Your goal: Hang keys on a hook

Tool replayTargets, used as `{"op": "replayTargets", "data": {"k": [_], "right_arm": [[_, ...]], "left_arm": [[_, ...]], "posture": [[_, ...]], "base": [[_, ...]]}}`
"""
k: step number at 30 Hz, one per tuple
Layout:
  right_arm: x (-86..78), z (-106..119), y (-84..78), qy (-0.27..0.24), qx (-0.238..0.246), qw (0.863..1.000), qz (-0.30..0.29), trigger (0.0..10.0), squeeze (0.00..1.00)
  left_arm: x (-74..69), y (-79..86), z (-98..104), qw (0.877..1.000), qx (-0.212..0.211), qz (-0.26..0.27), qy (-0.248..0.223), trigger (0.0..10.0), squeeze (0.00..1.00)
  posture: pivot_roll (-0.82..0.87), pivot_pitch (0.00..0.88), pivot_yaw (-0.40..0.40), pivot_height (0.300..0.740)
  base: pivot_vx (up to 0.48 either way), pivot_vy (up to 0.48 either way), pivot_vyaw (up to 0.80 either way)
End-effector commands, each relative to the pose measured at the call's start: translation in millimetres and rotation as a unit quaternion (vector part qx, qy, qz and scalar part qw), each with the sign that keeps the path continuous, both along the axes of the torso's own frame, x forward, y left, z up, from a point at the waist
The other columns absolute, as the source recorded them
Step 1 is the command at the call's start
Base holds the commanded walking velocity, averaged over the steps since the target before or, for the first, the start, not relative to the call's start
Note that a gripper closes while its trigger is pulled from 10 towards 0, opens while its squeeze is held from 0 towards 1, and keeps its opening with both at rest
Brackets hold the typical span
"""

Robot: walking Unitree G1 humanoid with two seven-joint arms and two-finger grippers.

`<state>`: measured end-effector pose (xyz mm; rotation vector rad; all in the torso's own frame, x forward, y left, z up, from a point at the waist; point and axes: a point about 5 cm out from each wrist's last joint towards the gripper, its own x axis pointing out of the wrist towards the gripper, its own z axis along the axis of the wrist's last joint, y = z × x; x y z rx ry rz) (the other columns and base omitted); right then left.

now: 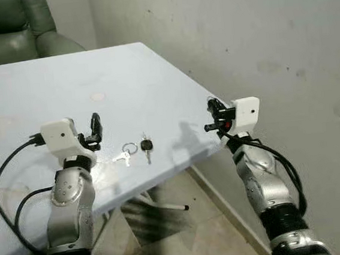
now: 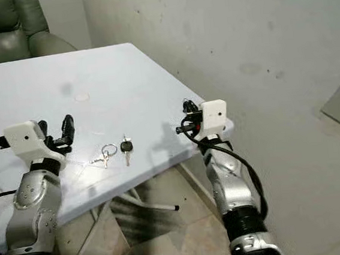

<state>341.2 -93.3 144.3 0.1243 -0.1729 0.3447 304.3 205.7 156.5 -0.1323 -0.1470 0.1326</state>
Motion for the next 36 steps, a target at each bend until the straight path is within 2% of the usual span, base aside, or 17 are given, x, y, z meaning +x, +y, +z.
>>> {"op": "replayTargets", "data": {"k": [1,15,20,36], "right_arm": [[3.2,4.5,-17.7,-0.006,-0.005,1.0,-0.026,10.0,0.0],[3.3,3.7,-17.2,-0.004,-0.007,1.0,-0.025,10.0,0.0],[2.9,3.3,-16.8,-0.003,-0.009,1.0,-0.022,10.0,0.0],[2.8,2.4,-13.3,0.0,-0.013,1.0,-0.013,10.0,0.0]], "left_arm": [[3.1,-13.2,3.4,1.0,-0.005,-0.023,-0.005,10.0,0.0],[3.0,-15.4,3.4,1.0,-0.005,-0.024,-0.005,10.0,0.0],[1.7,-18.1,5.8,1.0,0.0,-0.023,-0.02,10.0,0.0],[0.3,-17.2,5.0,1.0,0.006,-0.016,-0.022,10.0,0.0]], "posture": [[-0.03,0.055,-0.076,0.74],[-0.03,0.055,-0.079,0.74],[-0.02,0.054,-0.082,0.74],[-0.02,0.05,-0.087,0.74]], "base": [[0.341,0.0,-0.75],[0.332,0.0,-0.75],[0.0,0.0,-0.74],[0.0,0.0,-0.73]]}}
